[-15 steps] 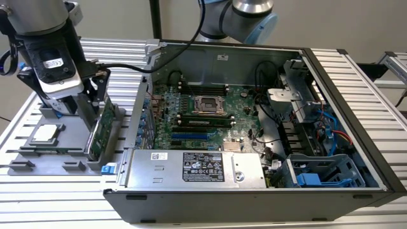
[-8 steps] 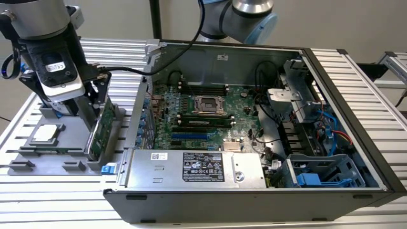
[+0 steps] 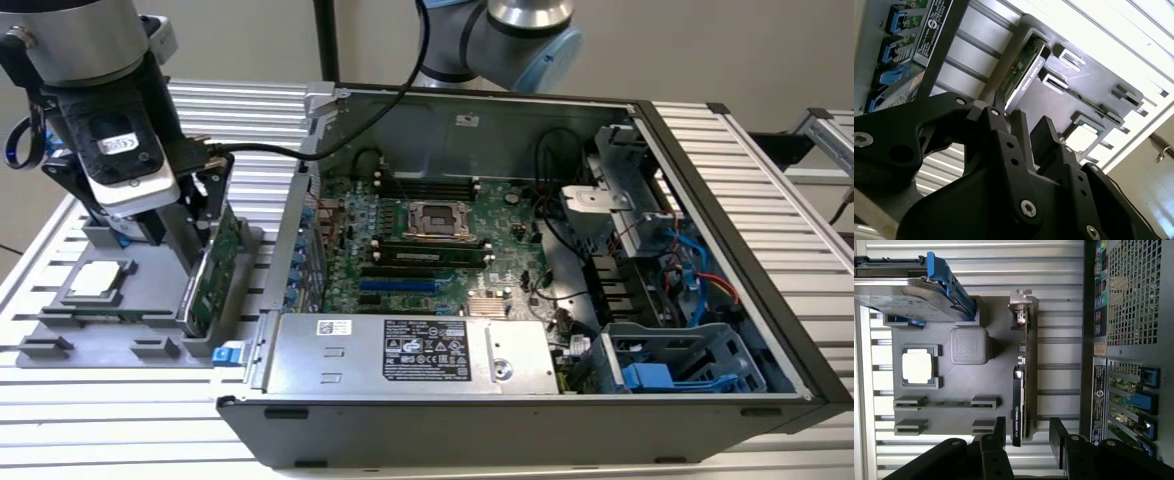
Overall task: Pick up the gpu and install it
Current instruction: 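Pick up the gpu and move the gpu toward the slot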
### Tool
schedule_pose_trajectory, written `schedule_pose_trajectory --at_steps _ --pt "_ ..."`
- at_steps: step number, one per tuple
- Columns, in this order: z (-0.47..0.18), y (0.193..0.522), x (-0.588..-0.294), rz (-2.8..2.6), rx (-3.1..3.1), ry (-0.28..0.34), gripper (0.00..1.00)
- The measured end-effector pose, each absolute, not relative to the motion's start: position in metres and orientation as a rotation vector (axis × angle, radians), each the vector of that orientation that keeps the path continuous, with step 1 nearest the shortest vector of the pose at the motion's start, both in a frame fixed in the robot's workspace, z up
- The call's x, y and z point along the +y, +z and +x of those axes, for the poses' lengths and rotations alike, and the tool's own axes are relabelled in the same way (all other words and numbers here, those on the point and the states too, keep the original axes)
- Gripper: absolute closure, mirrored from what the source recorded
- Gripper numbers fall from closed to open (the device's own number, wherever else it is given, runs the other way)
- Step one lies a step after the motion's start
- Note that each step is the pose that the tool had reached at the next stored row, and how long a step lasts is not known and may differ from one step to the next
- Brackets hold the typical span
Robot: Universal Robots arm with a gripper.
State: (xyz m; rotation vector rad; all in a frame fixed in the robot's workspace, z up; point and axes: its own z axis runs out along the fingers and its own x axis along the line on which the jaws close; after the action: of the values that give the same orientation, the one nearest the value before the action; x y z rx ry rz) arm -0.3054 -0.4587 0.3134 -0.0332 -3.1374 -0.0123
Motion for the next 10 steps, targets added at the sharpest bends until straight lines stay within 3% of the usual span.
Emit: schedule_pose_trajectory --at_steps 10 --pt "-0.3054 0.3092 -0.4587 -0.033 -3.137 -0.005 0.0"
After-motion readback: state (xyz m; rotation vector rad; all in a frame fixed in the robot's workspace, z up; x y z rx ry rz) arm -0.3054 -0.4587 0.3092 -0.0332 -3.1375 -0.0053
